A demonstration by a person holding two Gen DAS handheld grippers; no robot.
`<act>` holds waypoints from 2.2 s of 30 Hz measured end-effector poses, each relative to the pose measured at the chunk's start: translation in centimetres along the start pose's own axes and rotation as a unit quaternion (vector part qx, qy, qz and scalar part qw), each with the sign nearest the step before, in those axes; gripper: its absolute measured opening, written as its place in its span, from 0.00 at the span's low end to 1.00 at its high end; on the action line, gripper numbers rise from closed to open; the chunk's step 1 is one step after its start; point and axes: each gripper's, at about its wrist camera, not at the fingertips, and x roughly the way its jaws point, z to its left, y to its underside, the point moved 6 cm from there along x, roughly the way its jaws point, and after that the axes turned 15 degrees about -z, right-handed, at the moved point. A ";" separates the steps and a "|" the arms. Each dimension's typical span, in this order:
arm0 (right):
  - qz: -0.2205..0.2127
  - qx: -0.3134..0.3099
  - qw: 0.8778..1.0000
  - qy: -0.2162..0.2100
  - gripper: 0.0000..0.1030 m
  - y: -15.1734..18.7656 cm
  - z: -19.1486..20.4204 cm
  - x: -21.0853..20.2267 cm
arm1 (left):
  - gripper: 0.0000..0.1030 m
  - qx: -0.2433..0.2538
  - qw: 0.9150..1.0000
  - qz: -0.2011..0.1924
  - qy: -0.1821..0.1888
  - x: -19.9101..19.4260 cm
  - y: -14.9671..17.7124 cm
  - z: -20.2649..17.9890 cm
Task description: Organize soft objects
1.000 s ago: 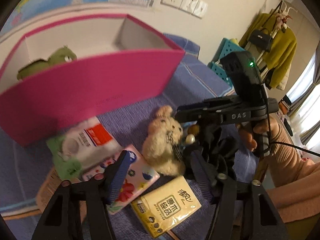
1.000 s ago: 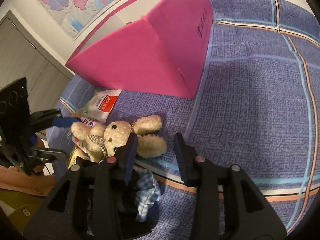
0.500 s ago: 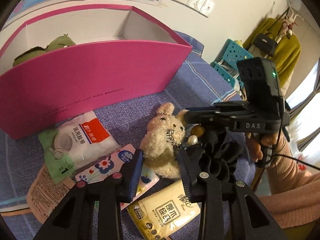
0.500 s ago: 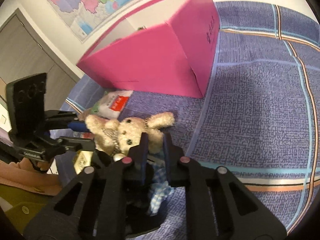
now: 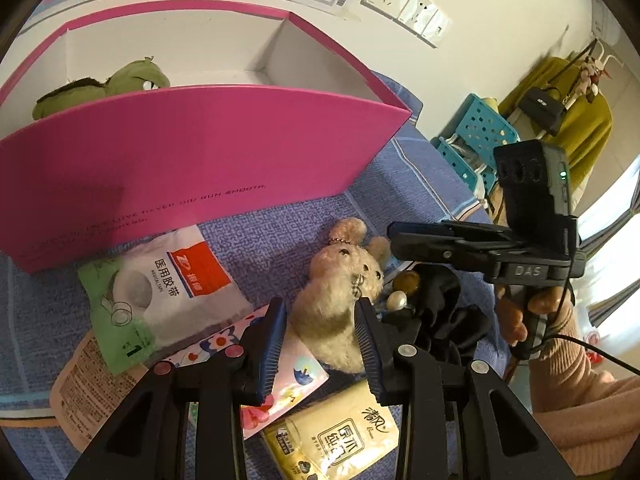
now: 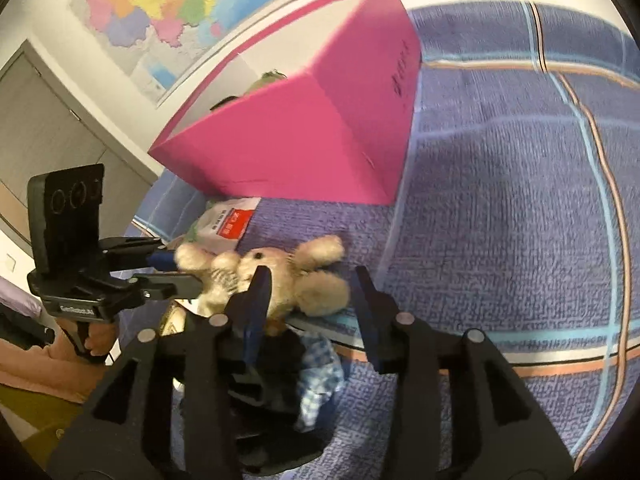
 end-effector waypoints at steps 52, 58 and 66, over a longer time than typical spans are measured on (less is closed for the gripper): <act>-0.080 -0.133 0.986 0.055 0.13 -13.4 5.7 1.8 | 0.25 0.027 0.995 -0.089 -0.047 1.9 -16.2 3.7; -0.068 -0.128 0.985 0.094 0.19 -12.6 4.1 2.5 | 0.65 0.037 0.993 -0.062 -0.096 4.0 -14.8 5.3; -0.094 -0.127 0.985 0.064 0.29 -11.0 4.9 -1.8 | 0.66 0.037 0.990 -0.102 -0.084 0.8 -14.0 4.4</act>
